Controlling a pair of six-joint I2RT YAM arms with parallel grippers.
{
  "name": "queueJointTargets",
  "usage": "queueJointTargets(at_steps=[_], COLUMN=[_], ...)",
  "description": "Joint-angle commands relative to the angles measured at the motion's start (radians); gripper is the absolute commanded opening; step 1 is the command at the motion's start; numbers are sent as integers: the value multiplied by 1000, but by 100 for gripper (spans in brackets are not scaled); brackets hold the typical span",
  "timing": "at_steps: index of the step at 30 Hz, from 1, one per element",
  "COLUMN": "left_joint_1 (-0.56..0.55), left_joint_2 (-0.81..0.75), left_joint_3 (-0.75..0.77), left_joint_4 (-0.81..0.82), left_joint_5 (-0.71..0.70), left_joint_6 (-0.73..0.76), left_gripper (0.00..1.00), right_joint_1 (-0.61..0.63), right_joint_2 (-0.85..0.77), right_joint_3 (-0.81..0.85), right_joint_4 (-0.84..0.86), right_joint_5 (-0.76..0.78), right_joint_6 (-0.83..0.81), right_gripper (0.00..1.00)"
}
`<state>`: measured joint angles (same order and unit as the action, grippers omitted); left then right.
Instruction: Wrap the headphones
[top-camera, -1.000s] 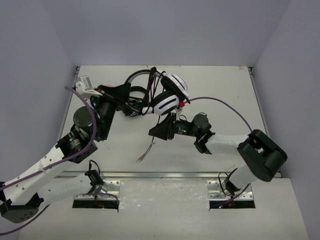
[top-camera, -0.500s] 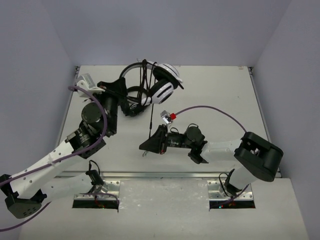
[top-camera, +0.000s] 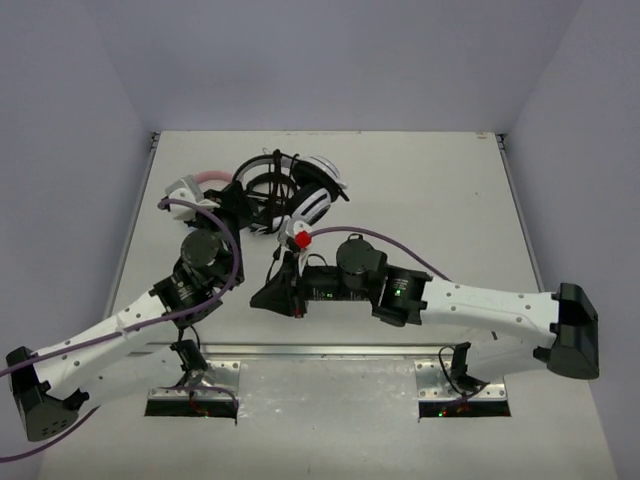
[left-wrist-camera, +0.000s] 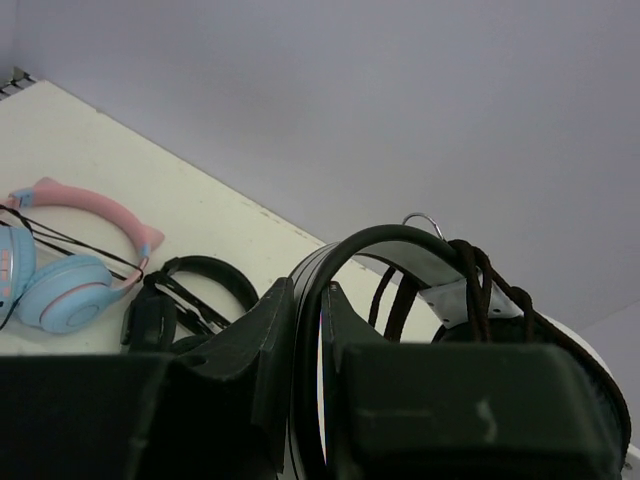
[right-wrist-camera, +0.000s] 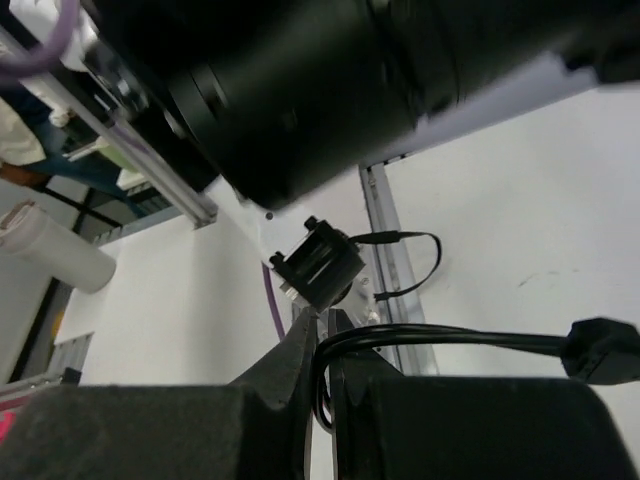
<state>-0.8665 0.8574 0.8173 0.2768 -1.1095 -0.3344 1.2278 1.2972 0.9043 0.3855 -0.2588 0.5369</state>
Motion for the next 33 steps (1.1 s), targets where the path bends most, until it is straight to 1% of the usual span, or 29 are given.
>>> queueJointTargets(at_steps=[1,2,3,4,6,8,9,10,12,13,15,16,17,18,21,22,24,25,26,27,29,30,31,33], left_joint_1=[3,3,3,3,3,3,3,3,3,3,3,3,3,3,3,3,3,3,3,3,3,3,3,4], left_joint_2=[-63,-75,-105,-121,-159,-194,-204,-215,-230,-231,-222,-215,-196,-186,-141,-133,-115,-107,-103,-101,-103,-107,-110,-112], left_joint_3=[-72,-96,-151,-179,-227,-279,-296,-325,-342,-348,-356,-356,-353,-356,-360,-363,-377,-382,-382,-382,-383,-383,-382,-379], left_joint_4=[159,142,140,147,134,87,75,61,24,-10,-40,-85,-106,-141,-192,-212,-215,-215,-215,-209,-199,-185,-177,-165], left_joint_5=[104,137,166,230,281,333,350,399,436,489,563,633,664,728,787,813,847,859,876,919,970,1022,1043,1077], left_joint_6=[-20,-22,-28,-28,-43,-72,-92,-94,-103,-95,-66,-57,-49,-40,-38,-40,-52,-60,-69,-72,-80,-83,-83,-86], left_gripper=[0,0,0,0,0,0,0,0,0,0,0,0,0,0,0,0,0,0,0,0,0,0,0,0], right_joint_1=[24,25,24,22,18,7,-5,-8,-17,-17,-17,-17,-17,-17,-17,-17,-17,-22,-30,-37,-83,-123,-140,-172], right_joint_2=[-18,-6,2,20,37,39,31,27,14,11,19,25,36,62,105,129,142,134,120,102,30,-23,-48,-87], right_joint_3=[236,331,370,448,511,551,556,571,585,603,634,665,685,714,729,717,650,622,586,517,452,382,348,250], right_joint_4=[-535,-695,-768,-897,-1009,-1103,-1126,-1148,-1203,-1238,-1283,-1331,-1361,-1420,-1500,-1533,-1531,-1499,-1467,-1399,-1317,-1235,-1194,-1099], right_joint_5=[24,67,91,116,177,207,245,260,305,337,372,401,412,433,458,489,558,611,630,633,592,572,551,501], right_joint_6=[-210,-241,-270,-326,-376,-429,-445,-474,-512,-569,-606,-642,-661,-695,-733,-756,-778,-785,-795,-810,-816,-818,-818,-818], right_gripper=[6,6,6,4,1,1,1,1,1,1,1,1,3,5,7,6,1,1,1,1,3,6,9,11])
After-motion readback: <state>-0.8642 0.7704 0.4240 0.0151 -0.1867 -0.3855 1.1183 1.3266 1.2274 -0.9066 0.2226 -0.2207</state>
